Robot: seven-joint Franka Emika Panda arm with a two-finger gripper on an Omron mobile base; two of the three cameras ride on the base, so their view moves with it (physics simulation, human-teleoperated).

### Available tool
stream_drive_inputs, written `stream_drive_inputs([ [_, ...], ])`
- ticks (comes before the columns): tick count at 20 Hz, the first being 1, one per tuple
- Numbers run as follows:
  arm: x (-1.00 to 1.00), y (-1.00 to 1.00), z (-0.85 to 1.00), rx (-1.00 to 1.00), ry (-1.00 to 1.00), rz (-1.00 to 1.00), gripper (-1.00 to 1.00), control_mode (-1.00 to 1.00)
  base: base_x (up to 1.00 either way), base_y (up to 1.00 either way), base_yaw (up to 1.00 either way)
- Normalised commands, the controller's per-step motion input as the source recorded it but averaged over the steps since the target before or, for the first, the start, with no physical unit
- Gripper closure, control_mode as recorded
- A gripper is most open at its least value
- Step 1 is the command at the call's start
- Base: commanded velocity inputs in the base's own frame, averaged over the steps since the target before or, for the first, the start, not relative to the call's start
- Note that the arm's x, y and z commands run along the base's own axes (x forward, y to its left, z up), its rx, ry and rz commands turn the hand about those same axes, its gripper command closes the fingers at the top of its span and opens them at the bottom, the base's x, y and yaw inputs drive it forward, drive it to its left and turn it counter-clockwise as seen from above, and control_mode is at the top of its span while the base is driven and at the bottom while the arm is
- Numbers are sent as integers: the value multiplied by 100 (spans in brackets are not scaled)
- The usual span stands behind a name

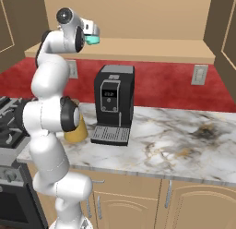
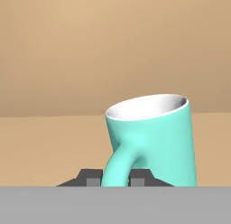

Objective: There is a tray on the dining counter. Grab the cup, mug, and pitcher and place them on the tray. The pitcher may be placed next to the tray if it cannot fit the tray.

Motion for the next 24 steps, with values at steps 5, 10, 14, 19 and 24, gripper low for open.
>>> stream_drive_inputs([
  [5,-48,-3,0,0,-10,0,100,-100,0,0,0],
  [10,-66,-9,0,0,-8,0,100,-100,0,0,0],
  [14,-60,-22,2,12,-3,0,100,-100,0,0,0],
  [19,-59,-41,9,18,0,0,100,-100,0,0,0],
  [24,-49,-29,8,10,0,0,100,-100,0,0,0],
])
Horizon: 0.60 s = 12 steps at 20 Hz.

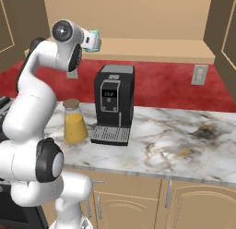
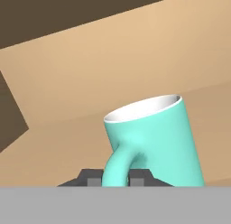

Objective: There is a tray on the dining counter. Grab the cup, mug, and pitcher and place them on the tray. The pitcher may be placed next to the tray if it cannot fit the tray.

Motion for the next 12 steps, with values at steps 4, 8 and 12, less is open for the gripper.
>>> stream_drive_inputs([
  [4,-65,-7,4,3,0,0,100,-100,0,0,0],
  [8,-76,0,2,0,0,0,100,-100,0,0,0],
  [12,-81,0,2,0,0,0,100,-100,0,0,0],
])
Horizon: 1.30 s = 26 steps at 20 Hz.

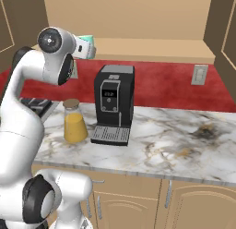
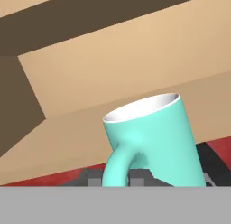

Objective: There is a tray on the dining counter. Grab the cup, mug, and pitcher and place them on the tray. The pitcher may be placed next to the tray if it cannot fit the tray.

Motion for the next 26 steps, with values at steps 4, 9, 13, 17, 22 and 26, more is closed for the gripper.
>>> stream_drive_inputs([
  [4,-73,0,0,3,0,0,100,-100,0,0,0],
  [9,-60,0,0,9,0,0,100,-100,0,0,0],
  [13,-65,0,0,3,-3,0,100,-100,0,0,0],
  [17,-61,0,0,0,-11,1,100,-100,0,0,0],
  [22,-29,0,0,2,-5,0,100,-100,0,0,0],
  [26,-13,0,0,2,0,0,100,-100,0,0,0],
])
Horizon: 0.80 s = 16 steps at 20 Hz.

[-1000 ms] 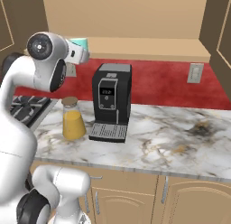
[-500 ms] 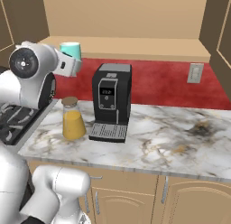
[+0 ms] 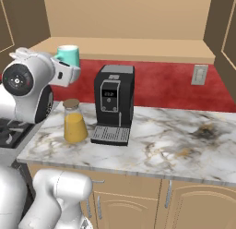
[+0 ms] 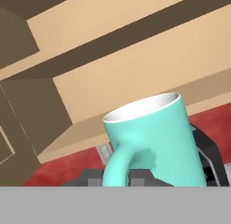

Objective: There is a tray on the dining counter. Grab the cup, mug, and pitcher and place them on the tray. The pitcher may be placed next to the tray if it cannot fit the tray.

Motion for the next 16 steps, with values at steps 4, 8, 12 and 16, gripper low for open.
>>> stream_drive_inputs([
  [4,-20,0,0,1,0,0,100,100,-38,-1,0],
  [8,0,0,0,0,0,0,100,100,-100,-11,0],
  [12,0,0,0,0,0,0,100,100,-100,-21,3],
  [16,0,0,0,0,0,0,100,100,-100,-12,21],
])
